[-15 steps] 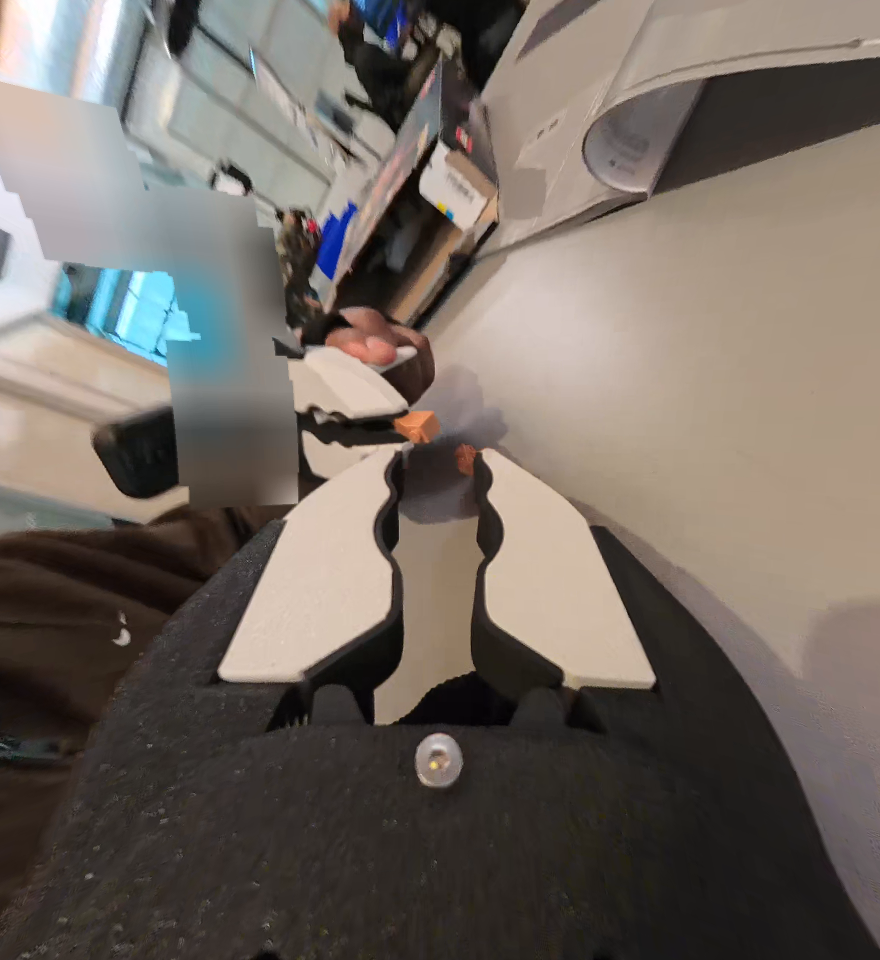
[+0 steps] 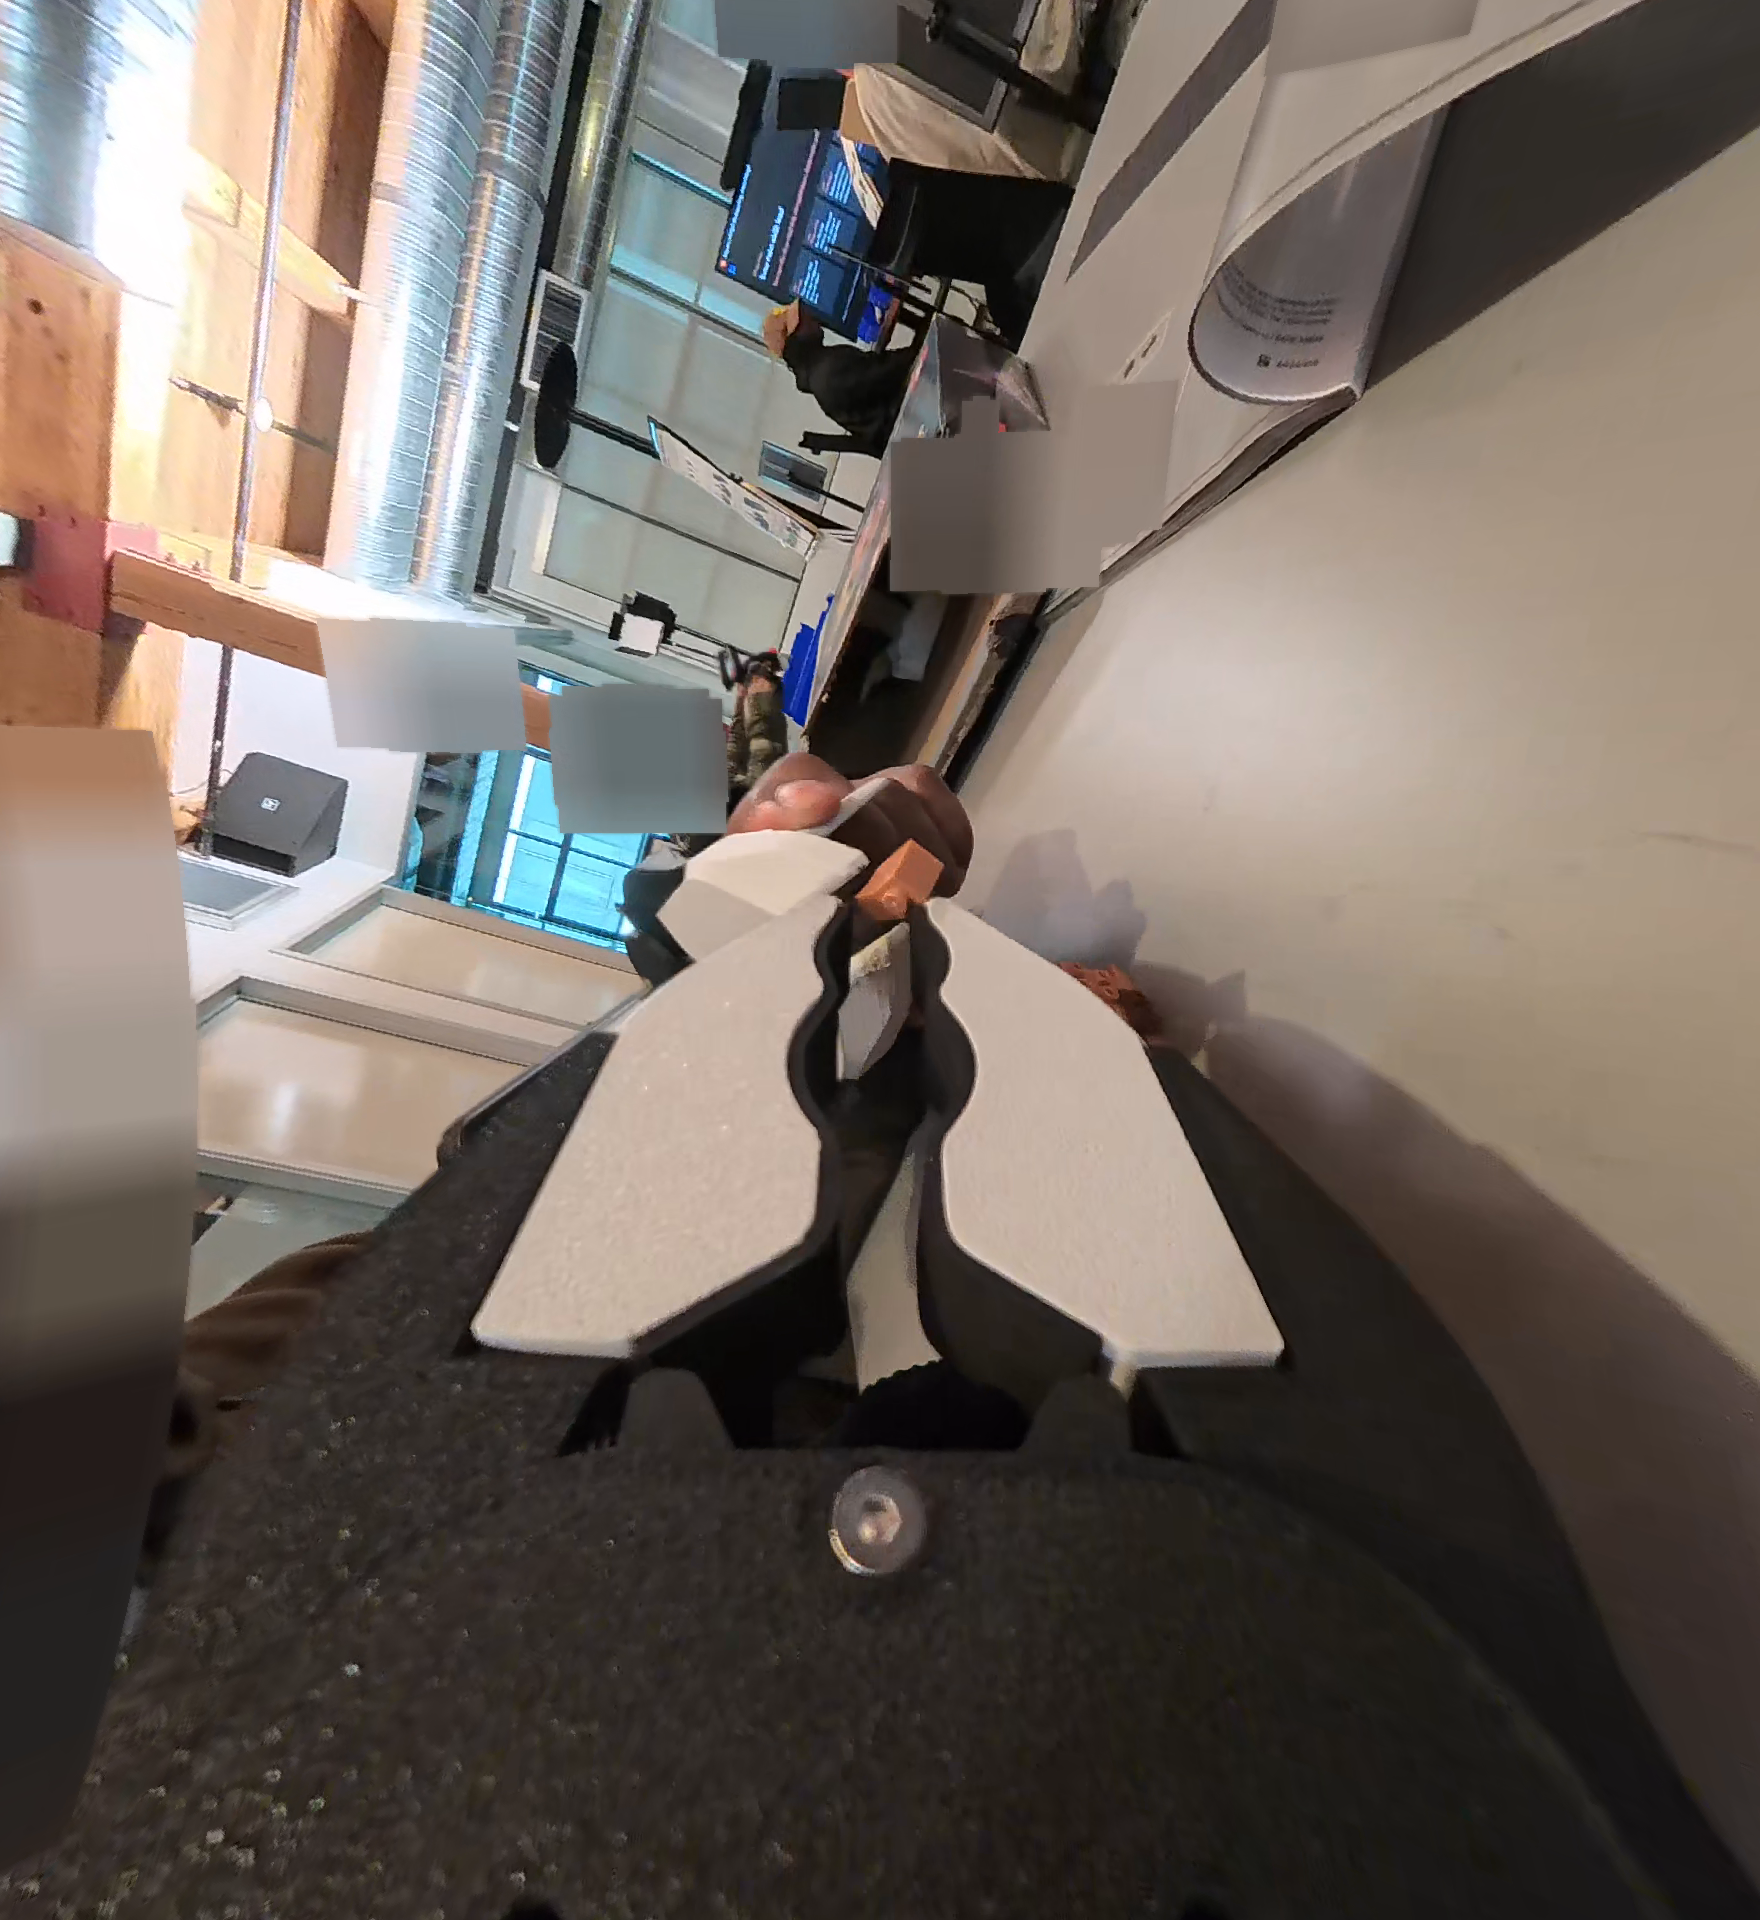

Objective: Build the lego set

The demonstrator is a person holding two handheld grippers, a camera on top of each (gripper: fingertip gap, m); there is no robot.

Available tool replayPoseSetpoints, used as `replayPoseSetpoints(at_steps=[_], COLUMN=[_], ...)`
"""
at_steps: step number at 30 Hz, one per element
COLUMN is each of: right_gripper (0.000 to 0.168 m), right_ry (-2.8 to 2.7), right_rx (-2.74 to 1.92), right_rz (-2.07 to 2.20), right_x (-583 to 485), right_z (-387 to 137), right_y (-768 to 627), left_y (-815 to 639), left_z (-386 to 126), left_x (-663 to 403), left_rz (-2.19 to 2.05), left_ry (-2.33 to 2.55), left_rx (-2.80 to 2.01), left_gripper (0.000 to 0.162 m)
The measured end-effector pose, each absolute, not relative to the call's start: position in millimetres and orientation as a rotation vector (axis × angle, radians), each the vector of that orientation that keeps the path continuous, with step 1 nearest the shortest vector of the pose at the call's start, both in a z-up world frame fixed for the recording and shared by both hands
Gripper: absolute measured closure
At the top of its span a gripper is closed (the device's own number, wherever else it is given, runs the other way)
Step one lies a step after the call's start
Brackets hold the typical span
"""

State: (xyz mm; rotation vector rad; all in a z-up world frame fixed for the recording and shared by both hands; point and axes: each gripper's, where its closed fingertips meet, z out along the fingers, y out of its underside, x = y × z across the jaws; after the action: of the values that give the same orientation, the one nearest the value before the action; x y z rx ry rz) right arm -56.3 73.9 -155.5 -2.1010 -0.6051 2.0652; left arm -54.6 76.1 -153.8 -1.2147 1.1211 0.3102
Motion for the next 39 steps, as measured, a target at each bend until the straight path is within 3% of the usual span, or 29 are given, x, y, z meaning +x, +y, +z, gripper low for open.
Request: replayPoseSetpoints(at_steps=[35, 39], right_gripper=[0.160, 0.160], right_ry=[-0.537, -0.606], right_rx=[-2.091, -2.070], right_rz=[2.010, 1.939], right_x=[-61.5, -55.6], right_z=[-156.8, -156.8], right_y=[81.1, 88.0], left_y=[70.5, 64.6], left_z=[-157.0, -156.4], left_x=[-51.0, -53.2], left_rz=[0.374, 0.101], left_ry=[1.170, 1.136], left_rx=[-1.176, -1.261], left_gripper=[0.157, 0.141])
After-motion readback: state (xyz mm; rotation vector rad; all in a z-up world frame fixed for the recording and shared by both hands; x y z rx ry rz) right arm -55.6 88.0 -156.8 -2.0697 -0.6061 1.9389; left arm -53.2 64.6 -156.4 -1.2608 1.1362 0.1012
